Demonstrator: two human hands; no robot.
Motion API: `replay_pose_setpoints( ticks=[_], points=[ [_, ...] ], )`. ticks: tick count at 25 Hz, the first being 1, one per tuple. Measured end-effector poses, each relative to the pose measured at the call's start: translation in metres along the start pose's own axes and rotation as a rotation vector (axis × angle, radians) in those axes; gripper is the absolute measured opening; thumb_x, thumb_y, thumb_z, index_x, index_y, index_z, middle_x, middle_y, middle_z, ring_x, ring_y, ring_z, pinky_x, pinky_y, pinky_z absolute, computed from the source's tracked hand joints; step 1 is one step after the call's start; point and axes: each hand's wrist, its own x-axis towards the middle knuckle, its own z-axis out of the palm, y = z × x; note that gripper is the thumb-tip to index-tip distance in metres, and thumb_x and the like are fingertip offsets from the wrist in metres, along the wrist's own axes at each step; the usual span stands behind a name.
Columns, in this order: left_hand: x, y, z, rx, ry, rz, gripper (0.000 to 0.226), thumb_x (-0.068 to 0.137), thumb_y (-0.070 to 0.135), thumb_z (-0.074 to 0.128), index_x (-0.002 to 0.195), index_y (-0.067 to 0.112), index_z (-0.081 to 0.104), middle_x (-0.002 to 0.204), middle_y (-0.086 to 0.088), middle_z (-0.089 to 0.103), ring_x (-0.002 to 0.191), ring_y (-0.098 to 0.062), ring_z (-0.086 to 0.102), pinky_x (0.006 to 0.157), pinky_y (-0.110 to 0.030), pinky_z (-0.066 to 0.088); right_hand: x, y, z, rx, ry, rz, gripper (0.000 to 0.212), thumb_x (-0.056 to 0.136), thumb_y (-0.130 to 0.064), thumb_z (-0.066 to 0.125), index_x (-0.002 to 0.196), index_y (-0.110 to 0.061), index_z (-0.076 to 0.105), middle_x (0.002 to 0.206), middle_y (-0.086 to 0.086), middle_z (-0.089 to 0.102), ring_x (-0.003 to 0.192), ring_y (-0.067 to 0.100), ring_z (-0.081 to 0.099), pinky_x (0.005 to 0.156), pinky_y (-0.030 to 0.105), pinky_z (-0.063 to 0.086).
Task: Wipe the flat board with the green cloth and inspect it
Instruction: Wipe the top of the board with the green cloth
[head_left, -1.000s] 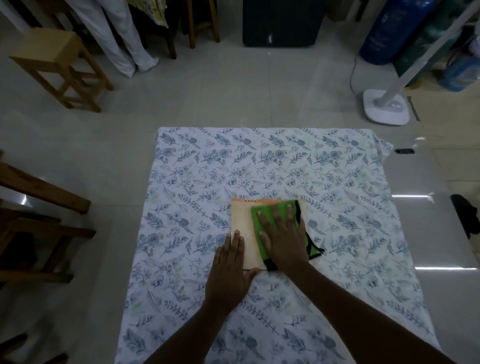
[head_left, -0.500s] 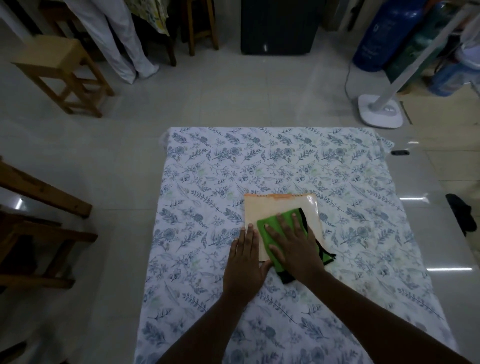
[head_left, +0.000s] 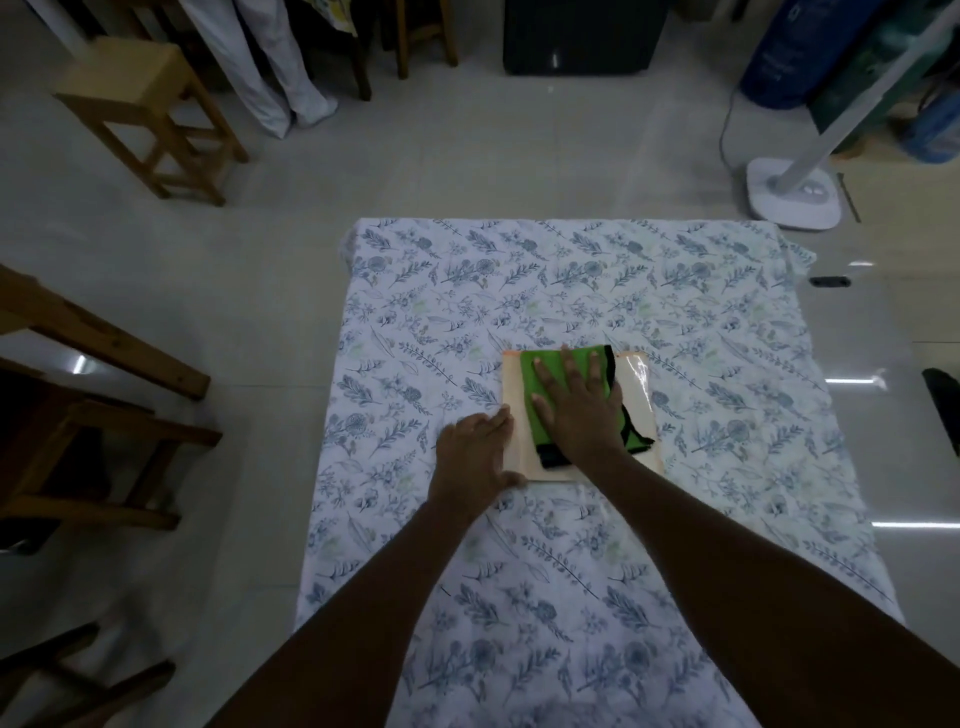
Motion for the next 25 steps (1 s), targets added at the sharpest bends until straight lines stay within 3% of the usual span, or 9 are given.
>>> replay_pose_setpoints(
  ticks=[2, 6, 9, 14, 19, 23, 25],
  points=[
    [-0.001, 0.001, -0.004, -0.036, 0.014, -0.034, 0.106, 0.064, 0.067, 0.070, 0.149, 0.020, 0.029, 0.157, 0.007, 0.032, 0.139, -0.019, 0.033, 0.110, -0.044, 0.032, -0.003, -0.006, 0.003, 0.009, 0.009, 0.013, 0.061, 0.094, -0.059, 0.018, 0.151, -0.039, 0.015, 0.163, 0.005, 0.011, 0.147, 0.038, 0.003, 0.108, 0.063, 0.022],
    [-0.007, 0.004, -0.007, -0.067, -0.026, -0.090, 0.112, 0.065, 0.072, 0.066, 0.152, 0.020, 0.019, 0.161, 0.007, 0.020, 0.146, -0.021, 0.018, 0.112, -0.046, 0.025, -0.057, -0.001, 0.021, -0.060, 0.033, -0.170, 0.060, 0.094, -0.058, 0.026, 0.150, -0.036, 0.025, 0.161, 0.007, 0.021, 0.146, 0.040, 0.016, 0.105, 0.063, 0.030],
    [-0.008, 0.003, -0.010, -0.072, -0.050, -0.099, 0.109, 0.068, 0.071, 0.065, 0.152, 0.019, 0.019, 0.161, 0.008, 0.019, 0.148, -0.023, 0.011, 0.112, -0.047, 0.023, -0.033, 0.003, 0.015, -0.067, 0.030, -0.219, 0.060, 0.093, -0.060, 0.024, 0.150, -0.039, 0.023, 0.161, 0.004, 0.021, 0.146, 0.038, 0.013, 0.105, 0.063, 0.028],
    [-0.010, 0.010, -0.015, -0.028, -0.059, -0.105, 0.103, 0.074, 0.066, 0.064, 0.152, 0.020, 0.017, 0.162, 0.008, 0.016, 0.149, -0.023, 0.010, 0.113, -0.047, 0.021, -0.007, -0.018, 0.012, 0.028, 0.022, -0.045, 0.059, 0.096, -0.057, 0.024, 0.151, -0.037, 0.019, 0.163, 0.003, 0.013, 0.148, 0.036, 0.004, 0.109, 0.063, 0.019],
    [-0.012, 0.013, -0.019, -0.070, -0.063, -0.122, 0.100, 0.074, 0.059, 0.068, 0.152, 0.022, 0.018, 0.162, 0.007, 0.018, 0.149, -0.022, 0.008, 0.114, -0.047, 0.019, -0.039, 0.017, 0.014, -0.072, 0.028, -0.333, 0.057, 0.095, -0.057, 0.024, 0.150, -0.040, 0.018, 0.161, 0.003, 0.020, 0.147, 0.035, 0.013, 0.107, 0.063, 0.025],
    [-0.009, 0.019, -0.021, -0.027, -0.107, -0.154, 0.110, 0.073, 0.059, 0.070, 0.153, 0.015, 0.008, 0.163, 0.002, 0.013, 0.149, -0.025, 0.007, 0.115, -0.050, 0.021, -0.009, 0.039, 0.006, -0.003, 0.072, 0.003, 0.058, 0.095, -0.058, 0.020, 0.150, -0.039, 0.021, 0.161, 0.003, 0.019, 0.148, 0.034, 0.009, 0.110, 0.062, 0.019],
    [-0.008, 0.021, -0.019, -0.020, -0.126, -0.159, 0.110, 0.074, 0.056, 0.071, 0.153, 0.016, 0.005, 0.164, 0.000, 0.009, 0.149, -0.029, 0.007, 0.114, -0.054, 0.024, -0.011, 0.030, 0.006, 0.008, 0.061, 0.017, 0.059, 0.095, -0.057, 0.022, 0.150, -0.037, 0.022, 0.161, 0.004, 0.018, 0.148, 0.036, 0.009, 0.109, 0.063, 0.019]
  ],
)
